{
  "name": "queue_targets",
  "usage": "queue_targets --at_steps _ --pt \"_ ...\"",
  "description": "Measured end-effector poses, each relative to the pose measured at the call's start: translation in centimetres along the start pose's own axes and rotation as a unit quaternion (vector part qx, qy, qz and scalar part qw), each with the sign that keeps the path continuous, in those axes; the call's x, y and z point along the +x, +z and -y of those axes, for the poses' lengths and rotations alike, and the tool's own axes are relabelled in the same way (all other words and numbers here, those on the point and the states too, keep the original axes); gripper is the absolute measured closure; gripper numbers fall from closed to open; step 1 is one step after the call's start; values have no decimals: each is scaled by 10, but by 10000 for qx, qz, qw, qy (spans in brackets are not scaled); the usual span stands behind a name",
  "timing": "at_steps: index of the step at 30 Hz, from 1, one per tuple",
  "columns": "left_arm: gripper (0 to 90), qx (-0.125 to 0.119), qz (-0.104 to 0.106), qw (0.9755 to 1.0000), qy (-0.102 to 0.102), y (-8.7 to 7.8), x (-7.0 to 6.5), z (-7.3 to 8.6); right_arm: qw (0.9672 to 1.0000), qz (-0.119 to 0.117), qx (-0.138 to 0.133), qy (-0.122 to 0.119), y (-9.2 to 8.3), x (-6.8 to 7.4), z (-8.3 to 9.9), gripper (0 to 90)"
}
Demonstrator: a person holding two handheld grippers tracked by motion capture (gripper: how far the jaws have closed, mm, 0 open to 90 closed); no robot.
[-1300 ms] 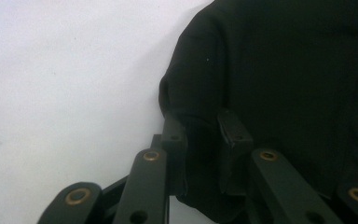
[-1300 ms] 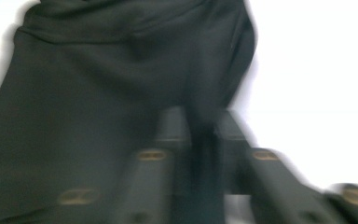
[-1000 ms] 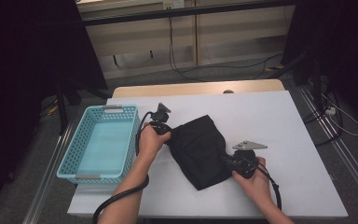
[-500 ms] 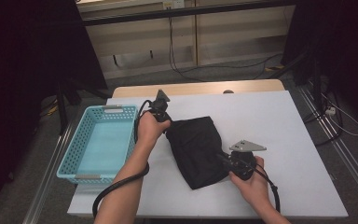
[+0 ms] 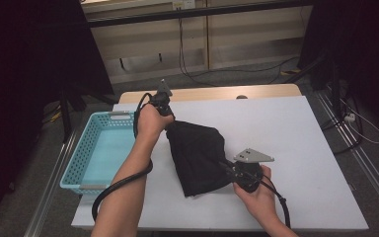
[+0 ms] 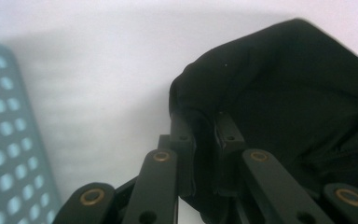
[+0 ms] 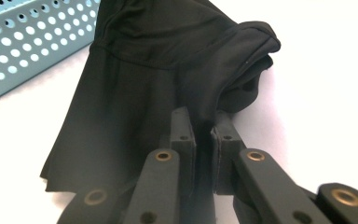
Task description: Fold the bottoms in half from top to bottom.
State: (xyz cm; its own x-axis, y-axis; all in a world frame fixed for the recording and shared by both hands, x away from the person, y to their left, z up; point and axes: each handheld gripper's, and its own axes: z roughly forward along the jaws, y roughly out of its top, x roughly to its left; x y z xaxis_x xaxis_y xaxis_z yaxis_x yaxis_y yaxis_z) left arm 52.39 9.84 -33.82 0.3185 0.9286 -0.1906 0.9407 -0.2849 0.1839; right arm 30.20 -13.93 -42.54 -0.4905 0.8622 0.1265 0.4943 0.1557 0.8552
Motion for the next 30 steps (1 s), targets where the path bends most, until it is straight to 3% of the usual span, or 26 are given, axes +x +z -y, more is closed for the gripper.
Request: queue_targets --at_steps 9,15,30 --pt "815 -39 -204 9998 -18 -27 -7 -9 9997 -139 -206 21 0 10 -8 826" --pt "816 -47 -260 9996 -38 -37 -8 -12 9989 -125 -423 -142 -3 18 -13 826" --pt "817 -60 -388 9991 -188 -69 6 -17 9951 -236 -899 -337 -4 38 -30 826"
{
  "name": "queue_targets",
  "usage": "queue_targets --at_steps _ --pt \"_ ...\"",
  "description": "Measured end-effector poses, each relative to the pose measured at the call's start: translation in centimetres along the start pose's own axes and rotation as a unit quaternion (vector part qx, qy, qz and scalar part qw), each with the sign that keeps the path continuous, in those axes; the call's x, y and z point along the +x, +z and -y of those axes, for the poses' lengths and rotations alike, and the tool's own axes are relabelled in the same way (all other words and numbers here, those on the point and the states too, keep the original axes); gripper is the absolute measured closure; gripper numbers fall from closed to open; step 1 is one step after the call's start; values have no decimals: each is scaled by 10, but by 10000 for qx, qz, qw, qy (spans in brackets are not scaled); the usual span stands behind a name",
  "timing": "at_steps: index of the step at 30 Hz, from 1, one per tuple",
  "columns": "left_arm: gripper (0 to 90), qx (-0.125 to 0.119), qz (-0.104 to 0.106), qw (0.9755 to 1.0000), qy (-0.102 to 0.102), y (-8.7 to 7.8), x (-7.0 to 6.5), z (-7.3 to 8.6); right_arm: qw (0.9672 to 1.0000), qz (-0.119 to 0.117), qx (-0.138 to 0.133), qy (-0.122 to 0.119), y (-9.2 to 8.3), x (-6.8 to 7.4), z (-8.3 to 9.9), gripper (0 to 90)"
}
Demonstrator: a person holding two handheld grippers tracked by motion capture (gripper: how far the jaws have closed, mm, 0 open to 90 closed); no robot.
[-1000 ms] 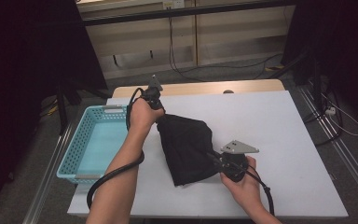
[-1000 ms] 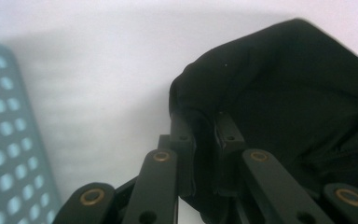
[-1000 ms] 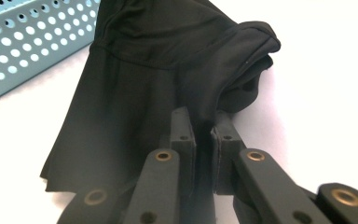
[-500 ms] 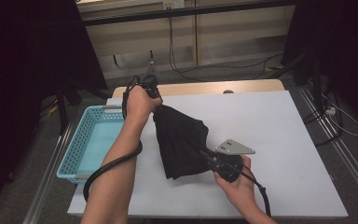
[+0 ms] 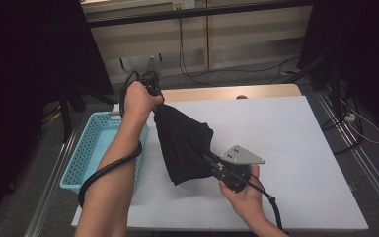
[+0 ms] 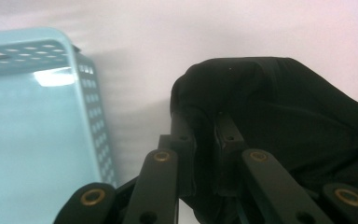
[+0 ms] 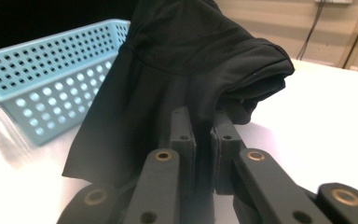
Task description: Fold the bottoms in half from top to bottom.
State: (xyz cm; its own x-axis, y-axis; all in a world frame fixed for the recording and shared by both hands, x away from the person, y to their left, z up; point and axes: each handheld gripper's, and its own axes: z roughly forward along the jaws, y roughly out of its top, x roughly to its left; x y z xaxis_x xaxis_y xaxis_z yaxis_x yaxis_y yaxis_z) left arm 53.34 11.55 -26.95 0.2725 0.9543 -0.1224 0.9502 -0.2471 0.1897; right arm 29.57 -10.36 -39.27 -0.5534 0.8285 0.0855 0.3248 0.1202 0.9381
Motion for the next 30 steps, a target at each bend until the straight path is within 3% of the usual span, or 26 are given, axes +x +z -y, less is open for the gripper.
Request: queue_targets --at_steps 11,22,30 --pt "819 -18 -101 9999 -48 -22 23 -4 9996 -198 -163 -81 7 14 -18 826" --pt "820 -88 -180 9997 -142 -40 35 -3 9991 -324 -254 -56 14 20 -32 826" --pt "820 -164 -205 9995 -154 -62 46 -1 9985 -433 -338 -89 20 27 -44 825"
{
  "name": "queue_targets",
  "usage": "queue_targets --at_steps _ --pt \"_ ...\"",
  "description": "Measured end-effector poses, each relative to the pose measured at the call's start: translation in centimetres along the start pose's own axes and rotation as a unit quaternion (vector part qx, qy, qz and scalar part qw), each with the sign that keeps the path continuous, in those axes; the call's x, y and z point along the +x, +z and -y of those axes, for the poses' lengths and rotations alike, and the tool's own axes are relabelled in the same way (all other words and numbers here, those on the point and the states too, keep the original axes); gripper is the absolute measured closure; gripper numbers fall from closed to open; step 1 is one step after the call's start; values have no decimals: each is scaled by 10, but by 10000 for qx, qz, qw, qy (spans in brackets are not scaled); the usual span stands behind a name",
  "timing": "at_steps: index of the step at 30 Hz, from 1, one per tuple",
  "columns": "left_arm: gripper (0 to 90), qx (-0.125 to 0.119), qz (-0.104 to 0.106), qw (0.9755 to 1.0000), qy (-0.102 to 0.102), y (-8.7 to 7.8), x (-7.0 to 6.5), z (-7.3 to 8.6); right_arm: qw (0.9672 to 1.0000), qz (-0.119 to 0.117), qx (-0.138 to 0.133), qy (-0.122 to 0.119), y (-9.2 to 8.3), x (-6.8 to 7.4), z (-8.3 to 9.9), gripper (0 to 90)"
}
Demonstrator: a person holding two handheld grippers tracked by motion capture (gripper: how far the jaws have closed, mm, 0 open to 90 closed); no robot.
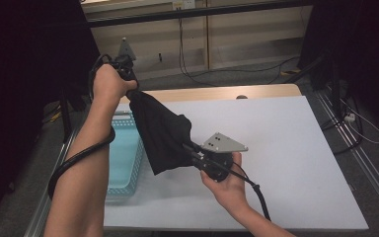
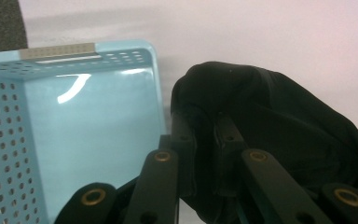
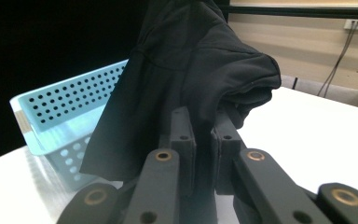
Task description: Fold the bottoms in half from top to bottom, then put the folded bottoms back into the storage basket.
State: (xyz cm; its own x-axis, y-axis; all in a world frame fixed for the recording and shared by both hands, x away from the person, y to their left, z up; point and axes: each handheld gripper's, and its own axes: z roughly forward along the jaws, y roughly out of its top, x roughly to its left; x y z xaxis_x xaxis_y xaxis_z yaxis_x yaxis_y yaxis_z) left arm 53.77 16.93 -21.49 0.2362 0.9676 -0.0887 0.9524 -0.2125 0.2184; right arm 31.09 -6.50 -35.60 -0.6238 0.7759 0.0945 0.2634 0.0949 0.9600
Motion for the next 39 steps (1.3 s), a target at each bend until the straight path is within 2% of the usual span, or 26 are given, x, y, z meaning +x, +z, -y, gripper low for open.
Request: queue_targets --at_steps 6,18,30,39 --pt "820 -7 -52 10000 -43 -10 14 2 9999 -119 -36 -57 10 8 -7 825" --pt "820 -84 -72 9999 -104 -26 32 6 9995 -267 -106 -91 25 25 -17 825" --pt "820 -53 -27 9999 -122 -23 44 10 9993 -356 -87 -98 37 35 -19 825" --pt "820 -74 -109 9997 -212 -34 60 15 9985 -500 -112 -181 46 46 -24 825"
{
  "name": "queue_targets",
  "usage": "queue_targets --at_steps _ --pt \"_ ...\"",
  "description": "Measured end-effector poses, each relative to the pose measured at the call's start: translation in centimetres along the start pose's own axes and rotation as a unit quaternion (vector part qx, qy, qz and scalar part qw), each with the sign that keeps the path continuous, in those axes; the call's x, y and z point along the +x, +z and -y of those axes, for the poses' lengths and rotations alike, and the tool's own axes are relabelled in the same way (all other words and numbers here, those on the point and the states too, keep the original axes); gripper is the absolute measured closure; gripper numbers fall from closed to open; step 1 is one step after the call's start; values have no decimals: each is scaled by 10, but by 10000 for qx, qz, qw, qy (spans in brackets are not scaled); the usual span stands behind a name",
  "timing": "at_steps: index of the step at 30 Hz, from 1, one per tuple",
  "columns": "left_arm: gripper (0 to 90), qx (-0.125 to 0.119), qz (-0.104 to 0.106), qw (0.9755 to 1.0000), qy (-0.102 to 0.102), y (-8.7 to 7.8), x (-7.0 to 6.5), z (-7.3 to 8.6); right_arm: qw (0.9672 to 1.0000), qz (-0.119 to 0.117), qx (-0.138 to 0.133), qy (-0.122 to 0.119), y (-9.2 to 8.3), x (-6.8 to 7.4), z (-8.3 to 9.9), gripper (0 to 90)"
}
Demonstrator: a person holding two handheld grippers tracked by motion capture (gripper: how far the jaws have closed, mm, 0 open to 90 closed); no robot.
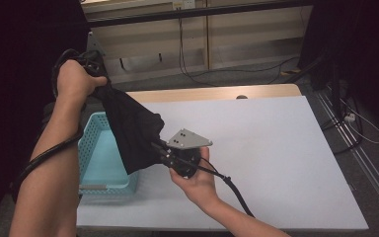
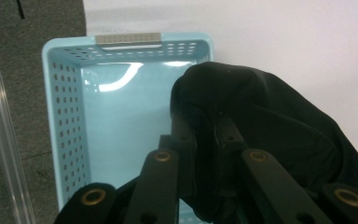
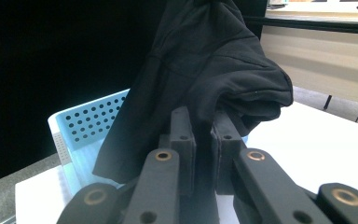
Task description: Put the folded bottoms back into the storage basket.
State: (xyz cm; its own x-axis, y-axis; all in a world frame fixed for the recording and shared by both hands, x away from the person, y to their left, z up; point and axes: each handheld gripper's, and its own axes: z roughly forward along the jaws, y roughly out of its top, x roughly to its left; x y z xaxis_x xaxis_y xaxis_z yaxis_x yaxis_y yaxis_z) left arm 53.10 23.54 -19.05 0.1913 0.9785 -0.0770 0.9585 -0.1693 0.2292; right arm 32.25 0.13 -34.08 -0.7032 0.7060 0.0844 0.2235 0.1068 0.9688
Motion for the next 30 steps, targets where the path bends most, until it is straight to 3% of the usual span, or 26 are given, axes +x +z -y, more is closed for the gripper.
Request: queue_targets --at_steps 8,11,16,18,19,20,21,22,23,25,30 --pt "820 -22 -100 9999 -79 -4 22 4 9998 -190 25 -23 16 13 0 824" --pt "820 21 -149 9999 -67 -5 35 6 9996 -285 13 -6 25 21 -1 823" --pt "820 36 -255 9994 -225 -3 59 8 9987 -502 31 -2 44 37 -1 822" --pt "815 -92 -388 9992 -88 2 70 8 9982 -592 73 -60 54 43 0 801" --pt "785 -284 -553 9979 159 8 74 10 9970 -750 165 -49 61 45 1 725" --pt "605 -396 -712 9958 411 18 78 12 9966 -776 294 -2 67 46 3 599" --pt "309 -422 -780 9945 552 26 81 13 9974 -630 349 -24 69 45 4 537" --pt "224 -504 -810 9939 554 30 83 14 9980 -502 349 -137 68 43 5 502" --pt "271 -550 -871 9928 616 34 84 16 9982 -450 348 -192 65 39 6 453" --pt "230 -506 -933 9913 778 43 84 18 9983 -384 420 -153 58 30 8 384" --pt "181 -544 -568 9941 754 56 81 25 9980 -252 523 -239 42 11 12 304"
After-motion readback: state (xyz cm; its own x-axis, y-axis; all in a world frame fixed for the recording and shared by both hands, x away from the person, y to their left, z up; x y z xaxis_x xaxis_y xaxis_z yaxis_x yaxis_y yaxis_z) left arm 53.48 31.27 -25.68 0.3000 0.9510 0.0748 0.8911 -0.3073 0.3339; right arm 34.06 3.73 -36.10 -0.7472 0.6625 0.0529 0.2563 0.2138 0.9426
